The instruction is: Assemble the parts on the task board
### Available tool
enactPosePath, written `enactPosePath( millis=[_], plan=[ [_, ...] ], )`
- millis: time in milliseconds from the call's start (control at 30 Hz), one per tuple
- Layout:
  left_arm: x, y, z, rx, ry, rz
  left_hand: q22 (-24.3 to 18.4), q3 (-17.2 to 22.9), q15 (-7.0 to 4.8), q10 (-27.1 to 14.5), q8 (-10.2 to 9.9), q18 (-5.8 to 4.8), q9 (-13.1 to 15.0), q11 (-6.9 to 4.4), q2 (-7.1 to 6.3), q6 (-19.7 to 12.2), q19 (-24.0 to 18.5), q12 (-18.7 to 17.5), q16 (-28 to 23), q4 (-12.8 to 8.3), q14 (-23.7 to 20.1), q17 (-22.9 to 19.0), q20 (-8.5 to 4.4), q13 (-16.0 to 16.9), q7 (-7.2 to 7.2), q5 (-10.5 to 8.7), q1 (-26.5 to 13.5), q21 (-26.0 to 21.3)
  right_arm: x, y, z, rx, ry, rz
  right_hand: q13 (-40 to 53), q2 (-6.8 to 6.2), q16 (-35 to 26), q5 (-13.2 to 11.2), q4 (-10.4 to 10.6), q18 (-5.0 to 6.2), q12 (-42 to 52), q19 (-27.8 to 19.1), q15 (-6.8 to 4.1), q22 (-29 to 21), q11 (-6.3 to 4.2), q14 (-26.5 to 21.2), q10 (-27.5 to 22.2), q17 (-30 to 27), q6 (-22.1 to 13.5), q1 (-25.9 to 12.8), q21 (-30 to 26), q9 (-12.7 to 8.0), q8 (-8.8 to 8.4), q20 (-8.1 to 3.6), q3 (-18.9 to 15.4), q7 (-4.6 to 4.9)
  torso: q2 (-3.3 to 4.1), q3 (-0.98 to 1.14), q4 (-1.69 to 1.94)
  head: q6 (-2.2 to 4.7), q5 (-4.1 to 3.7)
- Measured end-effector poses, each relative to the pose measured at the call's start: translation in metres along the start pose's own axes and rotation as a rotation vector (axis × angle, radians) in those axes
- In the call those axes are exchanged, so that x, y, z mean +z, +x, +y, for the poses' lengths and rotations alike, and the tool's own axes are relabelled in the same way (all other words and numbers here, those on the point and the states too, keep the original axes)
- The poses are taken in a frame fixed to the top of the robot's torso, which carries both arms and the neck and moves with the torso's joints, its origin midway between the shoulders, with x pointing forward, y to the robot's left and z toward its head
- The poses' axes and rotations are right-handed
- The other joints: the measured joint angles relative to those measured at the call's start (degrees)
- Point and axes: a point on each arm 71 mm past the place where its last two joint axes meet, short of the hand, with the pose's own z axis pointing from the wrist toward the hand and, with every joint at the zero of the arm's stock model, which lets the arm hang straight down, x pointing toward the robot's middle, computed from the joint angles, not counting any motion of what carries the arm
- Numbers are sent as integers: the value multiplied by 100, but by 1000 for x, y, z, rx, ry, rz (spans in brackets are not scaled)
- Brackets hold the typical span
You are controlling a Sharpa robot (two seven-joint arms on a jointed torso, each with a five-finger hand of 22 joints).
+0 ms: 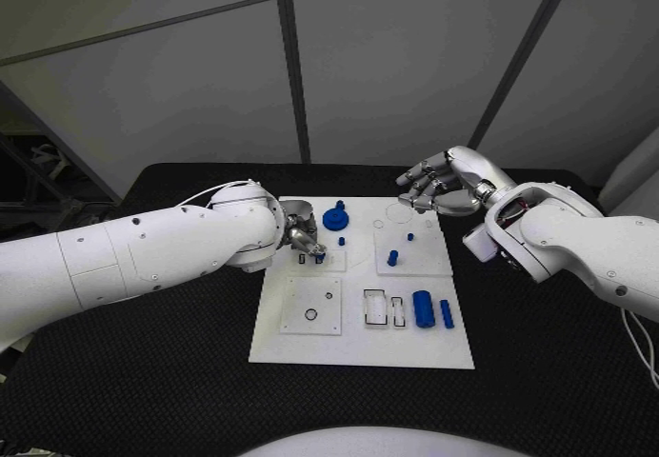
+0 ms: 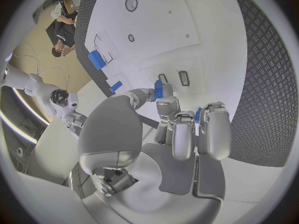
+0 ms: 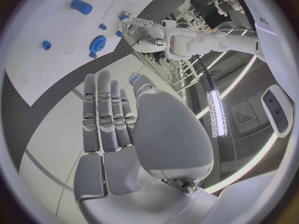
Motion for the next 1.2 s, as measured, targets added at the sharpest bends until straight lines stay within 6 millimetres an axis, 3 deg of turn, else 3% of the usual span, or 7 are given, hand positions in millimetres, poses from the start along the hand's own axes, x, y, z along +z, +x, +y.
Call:
enactPosePath(
  millis=[1033,1200],
  plan=[
    [-1,2,0,66,-3,33,-2,56,0,21,18,0,16,-2,-35,7,0,0,0,-89,0,0,0,-2,10,26,-36,0,1,1,0,1,-2,1,-8,0,-22,0,0,0,-22,0,0,-4,0,0,0,3,0,0,-21,0,0,0,0,0,-7,4,4,-43,12],
    [-1,2,-1,70,-3,39,-1,32,-19,92,36,0,42,-22,78,23,0,82,0,-127,-19,0,1,58,-6,23,-150,23,1,1,0,1,-2,1,-15,0,-21,0,-1,0,-22,0,0,-4,0,0,0,3,0,0,-21,0,0,0,-1,0,-7,4,3,-43,4]
  ],
)
